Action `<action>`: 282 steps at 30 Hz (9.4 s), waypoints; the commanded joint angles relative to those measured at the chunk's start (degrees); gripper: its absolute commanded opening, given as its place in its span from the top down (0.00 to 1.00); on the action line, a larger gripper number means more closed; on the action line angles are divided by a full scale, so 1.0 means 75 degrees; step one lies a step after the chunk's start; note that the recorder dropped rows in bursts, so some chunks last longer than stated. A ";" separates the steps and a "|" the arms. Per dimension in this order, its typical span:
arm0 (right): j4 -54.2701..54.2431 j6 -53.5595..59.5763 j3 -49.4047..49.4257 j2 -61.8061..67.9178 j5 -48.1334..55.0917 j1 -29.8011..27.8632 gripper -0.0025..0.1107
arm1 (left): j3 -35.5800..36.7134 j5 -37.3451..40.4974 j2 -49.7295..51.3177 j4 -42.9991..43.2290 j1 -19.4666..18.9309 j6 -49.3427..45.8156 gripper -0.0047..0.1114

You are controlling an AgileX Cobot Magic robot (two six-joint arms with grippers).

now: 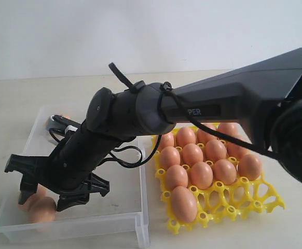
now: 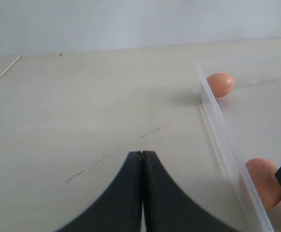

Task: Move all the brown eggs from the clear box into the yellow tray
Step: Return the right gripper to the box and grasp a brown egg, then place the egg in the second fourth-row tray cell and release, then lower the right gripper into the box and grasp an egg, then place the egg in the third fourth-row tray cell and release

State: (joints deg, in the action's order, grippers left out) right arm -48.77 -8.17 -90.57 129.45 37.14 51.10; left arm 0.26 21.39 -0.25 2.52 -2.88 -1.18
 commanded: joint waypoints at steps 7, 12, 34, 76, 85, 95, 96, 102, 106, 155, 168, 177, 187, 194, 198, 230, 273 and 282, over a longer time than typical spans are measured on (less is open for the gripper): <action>0.0307 0.0081 -0.0147 0.0183 0.0121 0.0019 0.54 | -0.0035 -0.0036 0.0033 0.0022 -0.0018 -0.0010 0.96; 0.0327 0.0203 -0.0171 0.0307 0.0294 0.0025 0.49 | -0.0035 -0.0036 0.0033 0.0022 -0.0018 -0.0010 0.96; 0.2892 0.0612 0.1198 -0.1166 -0.2666 -0.0151 0.98 | -0.0035 -0.0036 0.0033 0.0022 -0.0018 -0.0010 0.96; 0.1720 0.1529 1.0283 -0.4993 -1.0567 -0.0151 0.98 | -0.0035 -0.0036 0.0033 0.0022 -0.0018 -0.0010 0.96; 0.2067 0.1545 1.0283 -0.4623 -1.0346 -0.0151 0.93 | -0.0035 -0.0036 0.0033 0.0022 -0.0018 -0.0010 0.96; 0.2098 0.2019 1.0283 -0.4658 -1.0400 -0.0151 0.50 | -0.0035 -0.0036 0.0033 0.0022 -0.0018 -0.0010 0.96; 0.2182 0.2117 1.0283 -0.4743 -1.0400 -0.0151 0.49 | -0.0035 -0.0036 0.0033 0.0022 -0.0018 -0.0010 0.96; 0.1878 0.3095 1.0283 -0.5446 -1.0400 -0.0151 0.49 | -0.0035 -0.0036 0.0033 0.0022 -0.0018 -0.0010 0.96; 0.1459 0.3938 1.0283 -0.5914 -1.0323 -0.0151 0.49 | -0.0035 -0.0036 0.0033 0.0022 -0.0018 -0.0010 0.96; -0.1204 0.1264 -0.0402 0.0387 -0.0804 -0.0151 0.37 | -0.0035 -0.0036 0.0033 0.0022 -0.0018 -0.0010 0.96; -0.1261 0.1317 -0.0418 0.0721 -0.0923 -0.0066 0.51 | -0.0035 -0.0021 0.0033 0.0022 -0.0018 -0.0010 0.96; -0.1289 0.1492 -0.0418 0.0721 -0.0972 -0.0066 0.42 | -0.0035 -0.0021 0.0033 0.0022 -0.0018 -0.0010 0.96; -0.1325 0.1492 -0.0418 0.0721 -0.0919 -0.0066 0.43 | -0.0035 -0.0021 0.0033 0.0022 -0.0018 -0.0010 0.96; -0.1496 0.1555 -0.0434 0.0747 -0.0971 0.0028 0.47 | -0.0035 -0.0021 0.0033 0.0022 -0.0018 -0.0010 0.96; -0.1512 0.1537 -0.0716 0.0967 -0.0745 0.0074 0.50 | -0.0035 -0.0021 0.0033 0.0022 -0.0018 -0.0010 0.96; 0.1078 0.4856 0.9085 -0.7095 -0.8820 -0.0885 0.98 | -0.0035 -0.0021 0.0033 0.0022 -0.0018 -0.0010 0.96; 0.1240 0.3260 1.0711 -0.5415 -1.0750 -0.0885 0.98 | -0.0035 -0.0021 0.0033 0.0022 -0.0018 -0.0010 0.96; 0.1240 0.3274 1.0711 -0.5253 -1.0920 -0.0885 0.98 | -0.0035 -0.0021 0.0033 0.0022 -0.0018 -0.0010 0.96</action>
State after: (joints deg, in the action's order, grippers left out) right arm -39.93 16.37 -10.51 89.77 -43.50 44.71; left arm 0.26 21.39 -0.25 2.52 -2.88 -1.18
